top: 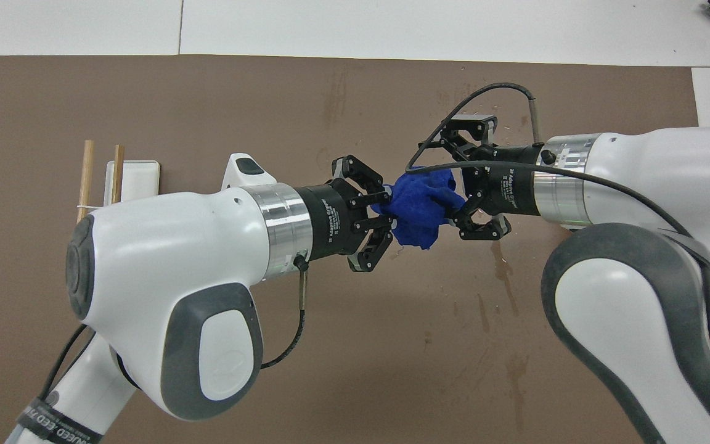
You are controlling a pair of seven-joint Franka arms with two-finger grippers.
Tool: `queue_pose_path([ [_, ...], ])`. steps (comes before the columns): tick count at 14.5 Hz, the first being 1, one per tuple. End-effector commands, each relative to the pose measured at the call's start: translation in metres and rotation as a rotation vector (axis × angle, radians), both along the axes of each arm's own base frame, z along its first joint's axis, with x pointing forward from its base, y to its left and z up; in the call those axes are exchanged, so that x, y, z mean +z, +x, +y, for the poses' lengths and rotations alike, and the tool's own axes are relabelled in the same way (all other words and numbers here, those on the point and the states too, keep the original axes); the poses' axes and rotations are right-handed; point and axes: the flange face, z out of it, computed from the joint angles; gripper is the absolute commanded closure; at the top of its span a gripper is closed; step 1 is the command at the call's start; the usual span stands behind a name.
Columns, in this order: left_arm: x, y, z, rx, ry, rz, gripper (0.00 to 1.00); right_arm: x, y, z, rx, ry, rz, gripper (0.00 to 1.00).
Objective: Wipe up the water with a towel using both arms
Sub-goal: 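Grasp the towel with the right gripper while the left gripper releases it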
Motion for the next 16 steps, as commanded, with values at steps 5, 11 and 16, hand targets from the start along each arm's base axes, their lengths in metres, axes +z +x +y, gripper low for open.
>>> queue_pose_path([
  [5,-0.0065,-0.0218,-0.0075,0.085,-0.037,-0.069,1.0,-0.0095,-0.0019,0.0058,0.004,0.019,0.01,0.88],
  [11,-0.0079,-0.0224,-0.0072,0.097,-0.038,-0.084,1.0,-0.0102,-0.003,0.0062,0.012,0.022,0.025,1.0],
  [16,-0.0071,-0.0186,-0.0045,0.094,-0.03,-0.098,0.01,-0.0131,-0.0086,0.008,0.12,-0.003,0.012,1.0],
])
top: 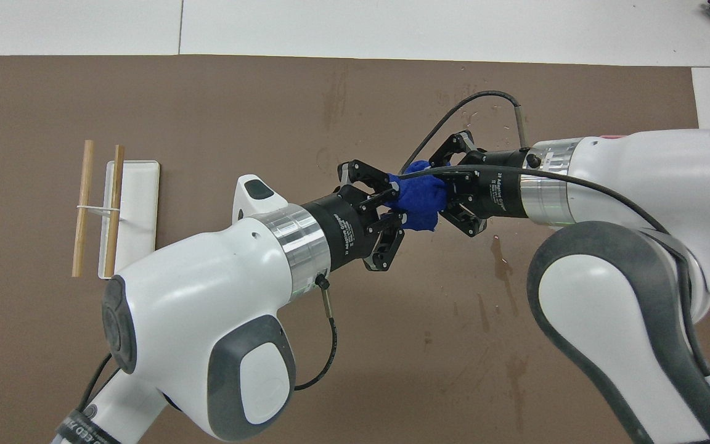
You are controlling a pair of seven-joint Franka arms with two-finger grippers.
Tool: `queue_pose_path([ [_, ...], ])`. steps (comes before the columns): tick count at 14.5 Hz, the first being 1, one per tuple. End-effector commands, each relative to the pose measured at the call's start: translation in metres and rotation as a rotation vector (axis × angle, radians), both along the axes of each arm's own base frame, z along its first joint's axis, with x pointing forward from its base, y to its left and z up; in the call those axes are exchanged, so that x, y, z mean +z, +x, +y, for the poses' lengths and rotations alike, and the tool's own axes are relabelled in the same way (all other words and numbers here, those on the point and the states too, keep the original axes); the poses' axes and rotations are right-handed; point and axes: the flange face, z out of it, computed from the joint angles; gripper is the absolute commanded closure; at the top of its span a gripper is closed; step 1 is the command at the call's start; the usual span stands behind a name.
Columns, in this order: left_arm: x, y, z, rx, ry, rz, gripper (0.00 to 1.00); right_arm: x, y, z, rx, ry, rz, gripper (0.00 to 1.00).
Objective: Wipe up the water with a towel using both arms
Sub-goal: 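Grasp the towel with the right gripper while the left gripper releases it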
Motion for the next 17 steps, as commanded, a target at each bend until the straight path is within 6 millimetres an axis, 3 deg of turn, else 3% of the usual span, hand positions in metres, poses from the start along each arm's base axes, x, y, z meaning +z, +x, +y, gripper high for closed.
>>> queue_pose_path([
  [1,0.007,-0.002,0.009,0.008,-0.002,-0.038,0.0,-0.001,-0.011,0.003,0.121,-0.019,0.001,1.0],
  [3,0.005,0.016,0.031,-0.039,0.057,-0.115,0.0,-0.007,-0.023,-0.009,0.362,-0.17,-0.026,1.0],
  [5,0.003,0.035,0.057,-0.124,0.132,-0.186,0.0,-0.008,-0.033,-0.011,0.482,-0.2,-0.024,1.0],
  [7,0.015,0.051,0.072,-0.299,0.319,-0.288,0.0,-0.016,-0.042,-0.022,0.676,-0.338,-0.06,1.0],
  [8,0.018,0.054,0.077,-0.379,0.454,-0.329,0.0,-0.018,-0.044,-0.03,0.797,-0.398,-0.089,1.0],
  [10,0.007,0.061,0.093,-0.45,0.644,-0.348,0.0,-0.033,-0.05,-0.067,1.04,-0.451,-0.143,1.0],
  [12,0.001,0.07,0.122,-0.565,0.773,-0.374,0.0,-0.047,-0.062,-0.086,1.223,-0.559,-0.141,1.0],
  [13,-0.003,0.074,0.143,-0.712,0.855,-0.416,0.0,-0.055,-0.067,-0.097,1.294,-0.582,-0.138,1.0],
  [14,-0.008,0.08,0.164,-0.855,0.902,-0.455,0.0,-0.059,-0.069,-0.114,1.291,-0.574,-0.132,1.0],
  [17,-0.015,0.089,0.223,-1.217,1.006,-0.523,0.0,-0.087,-0.083,-0.142,1.27,-0.572,-0.13,1.0],
])
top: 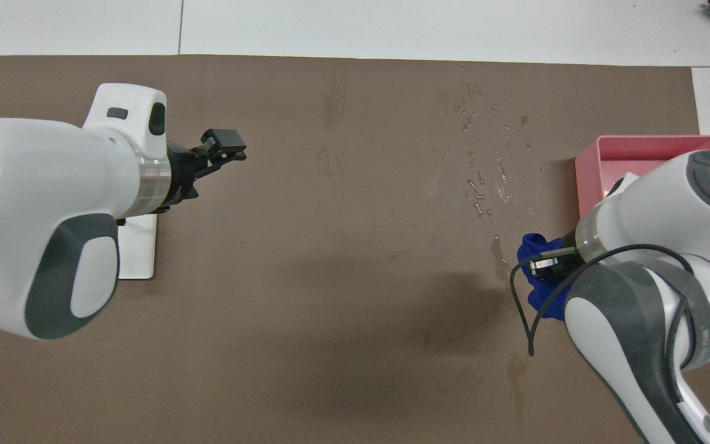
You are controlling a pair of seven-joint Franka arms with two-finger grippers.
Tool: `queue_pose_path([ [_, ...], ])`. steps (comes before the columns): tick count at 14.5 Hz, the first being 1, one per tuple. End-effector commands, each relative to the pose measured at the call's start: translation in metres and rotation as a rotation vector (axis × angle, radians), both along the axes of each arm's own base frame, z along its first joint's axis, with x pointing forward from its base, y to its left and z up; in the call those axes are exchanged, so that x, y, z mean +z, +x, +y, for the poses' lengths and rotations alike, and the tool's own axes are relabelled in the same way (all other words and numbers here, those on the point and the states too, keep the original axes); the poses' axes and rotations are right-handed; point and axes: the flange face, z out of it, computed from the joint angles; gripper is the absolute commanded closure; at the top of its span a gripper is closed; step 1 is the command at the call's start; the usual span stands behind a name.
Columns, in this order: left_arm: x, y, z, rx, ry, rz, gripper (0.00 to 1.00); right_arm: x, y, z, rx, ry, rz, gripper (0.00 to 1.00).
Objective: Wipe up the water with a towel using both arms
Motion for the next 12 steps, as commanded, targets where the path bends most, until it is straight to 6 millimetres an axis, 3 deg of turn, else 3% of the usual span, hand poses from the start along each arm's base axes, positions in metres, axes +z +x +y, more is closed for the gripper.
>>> queue_pose_path([
  [1,0.006,-0.002,0.051,-0.338,0.2,0.011,0.0,-0.026,-0.029,-0.018,0.016,-0.011,-0.016,1.0],
  [3,0.01,-0.003,0.081,-0.526,0.249,0.07,0.0,-0.053,-0.04,-0.019,0.007,-0.016,0.019,1.0],
  [6,0.035,-0.012,0.123,-0.646,0.269,0.155,0.0,-0.067,-0.045,-0.009,-0.077,0.048,0.061,1.0],
  [9,0.075,-0.015,0.133,-0.647,0.301,0.206,0.0,-0.082,-0.053,-0.002,-0.093,0.059,0.113,1.0],
  [12,0.094,-0.007,0.143,-0.632,0.288,0.22,0.0,-0.096,-0.057,0.001,-0.129,0.093,0.134,1.0],
])
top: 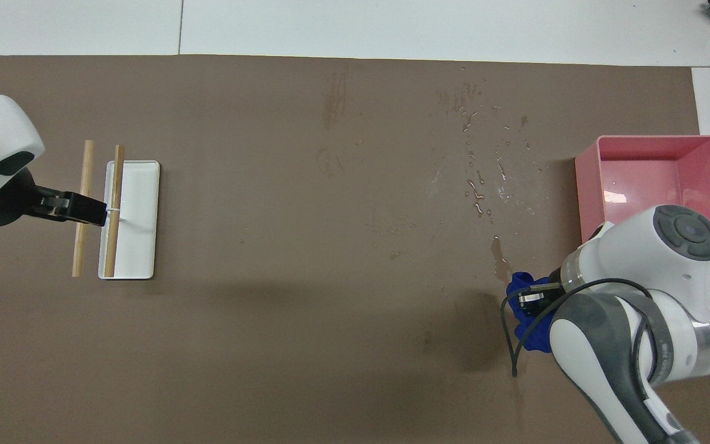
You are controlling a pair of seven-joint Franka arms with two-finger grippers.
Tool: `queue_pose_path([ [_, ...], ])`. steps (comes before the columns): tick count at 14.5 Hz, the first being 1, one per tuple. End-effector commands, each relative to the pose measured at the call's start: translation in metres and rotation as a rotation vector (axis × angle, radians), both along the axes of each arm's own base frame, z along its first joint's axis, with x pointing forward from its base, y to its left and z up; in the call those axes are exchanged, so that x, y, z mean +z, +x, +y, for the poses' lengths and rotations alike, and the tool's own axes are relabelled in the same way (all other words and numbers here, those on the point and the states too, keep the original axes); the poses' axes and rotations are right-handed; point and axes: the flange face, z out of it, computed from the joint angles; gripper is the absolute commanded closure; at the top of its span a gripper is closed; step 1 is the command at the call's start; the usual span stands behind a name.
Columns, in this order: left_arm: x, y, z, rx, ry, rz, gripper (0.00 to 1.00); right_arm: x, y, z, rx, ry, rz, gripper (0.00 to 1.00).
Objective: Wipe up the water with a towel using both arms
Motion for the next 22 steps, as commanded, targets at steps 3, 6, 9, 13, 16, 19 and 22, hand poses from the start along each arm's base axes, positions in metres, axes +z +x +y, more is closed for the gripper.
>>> queue_pose_path([
  [3,-0.004,0.012,0.039,0.063,0.007,-0.019,0.0,-0.012,0.0,0.029,-0.082,0.041,-0.026,1.0],
  [6,0.001,0.015,0.04,0.067,-0.012,-0.033,0.0,-0.012,-0.001,0.057,-0.132,0.039,-0.047,1.0],
  [9,0.001,0.015,0.037,0.055,0.0,-0.031,0.0,-0.024,0.009,0.057,-0.148,0.039,-0.085,1.0],
  [13,-0.006,0.01,0.038,0.066,0.004,-0.021,0.0,-0.031,0.02,0.048,-0.08,0.062,-0.145,1.0],
  [16,-0.013,0.002,0.018,0.026,0.007,-0.005,0.0,-0.033,0.033,0.011,0.02,0.066,-0.187,1.0],
  [19,-0.013,0.0,0.026,0.04,0.002,-0.012,0.0,-0.034,0.038,-0.018,0.081,0.039,-0.208,1.0],
  [22,-0.015,0.0,0.026,0.038,0.004,-0.008,0.0,-0.048,0.044,-0.012,0.08,0.034,-0.232,1.0],
])
